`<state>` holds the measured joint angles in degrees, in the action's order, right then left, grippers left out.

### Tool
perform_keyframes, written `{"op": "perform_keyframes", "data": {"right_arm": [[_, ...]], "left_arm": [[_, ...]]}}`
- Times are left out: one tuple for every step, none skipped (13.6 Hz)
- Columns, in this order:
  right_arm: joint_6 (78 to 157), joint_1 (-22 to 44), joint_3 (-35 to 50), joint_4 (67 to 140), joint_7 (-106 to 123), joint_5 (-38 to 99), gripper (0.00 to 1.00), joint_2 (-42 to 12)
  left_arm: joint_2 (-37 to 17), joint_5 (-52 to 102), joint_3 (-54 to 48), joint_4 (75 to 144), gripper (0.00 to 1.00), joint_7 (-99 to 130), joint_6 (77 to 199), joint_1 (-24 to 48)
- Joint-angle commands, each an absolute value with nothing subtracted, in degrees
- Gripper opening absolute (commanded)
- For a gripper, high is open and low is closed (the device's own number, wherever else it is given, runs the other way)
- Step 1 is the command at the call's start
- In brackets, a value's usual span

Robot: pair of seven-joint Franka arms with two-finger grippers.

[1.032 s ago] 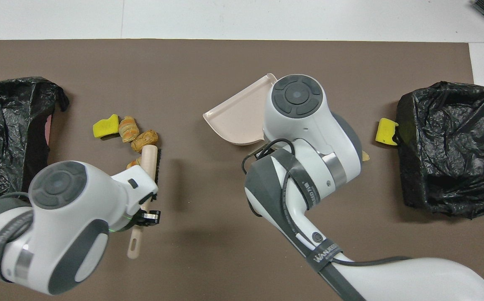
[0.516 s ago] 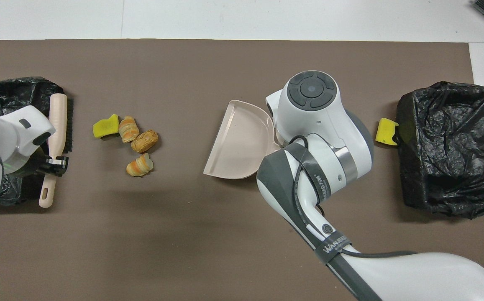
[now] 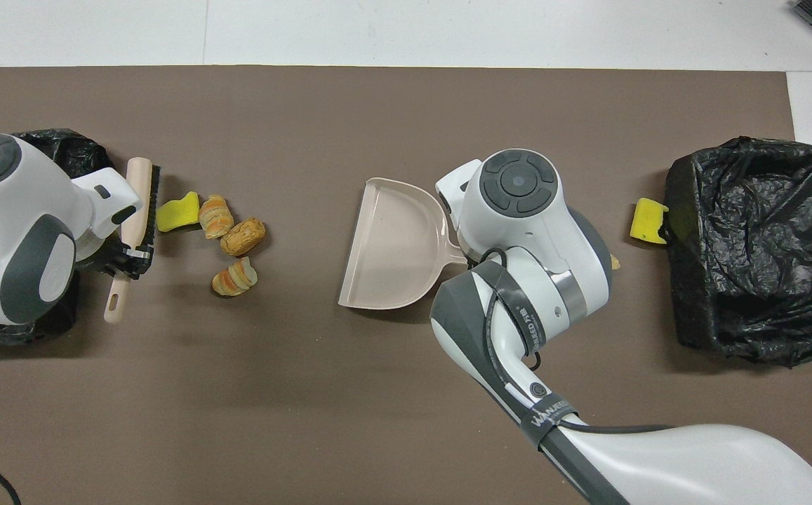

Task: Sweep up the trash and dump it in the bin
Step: 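Sweep the bread chunks with the left gripper toward the dustpan held by the right gripper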

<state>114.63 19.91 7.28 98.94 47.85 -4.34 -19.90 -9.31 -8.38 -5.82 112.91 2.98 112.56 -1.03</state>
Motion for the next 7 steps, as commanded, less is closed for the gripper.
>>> {"op": "perform_keyframes", "data": {"right_arm": [[117.9,19.7,7.7,101.2,52.7,-3.9,0.00,-19.3],[118.0,19.8,7.6,101.2,52.9,-4.8,0.00,-19.3],[118.3,19.9,7.6,101.2,53.7,-5.0,0.00,-19.7],[119.1,20.0,7.6,101.4,54.7,-5.4,0.00,-19.9],[119.2,20.0,7.6,101.4,55.6,-6.5,0.00,-20.0],[119.1,20.0,7.6,101.4,56.3,-7.0,0.00,-20.0],[119.1,20.0,7.6,101.4,56.9,-6.9,0.00,-20.0]], "left_arm": [[-8.7,-9.4,-5.6,116.7,0.00,3.3,117.4,-1.0],[-8.3,-9.2,-5.7,117.8,0.00,3.4,117.7,-0.6],[-7.4,-9.1,-6.0,119.3,0.00,3.9,117.8,-0.5],[-6.2,-8.5,-6.1,121.4,0.00,4.5,117.5,1.0],[-4.9,-7.1,-6.0,122.9,0.00,5.9,117.4,2.5],[-4.7,-6.5,-6.1,123.3,0.00,8.2,117.2,3.2],[-4.8,-5.0,-6.2,123.2,0.00,10.0,117.3,4.8]]}}
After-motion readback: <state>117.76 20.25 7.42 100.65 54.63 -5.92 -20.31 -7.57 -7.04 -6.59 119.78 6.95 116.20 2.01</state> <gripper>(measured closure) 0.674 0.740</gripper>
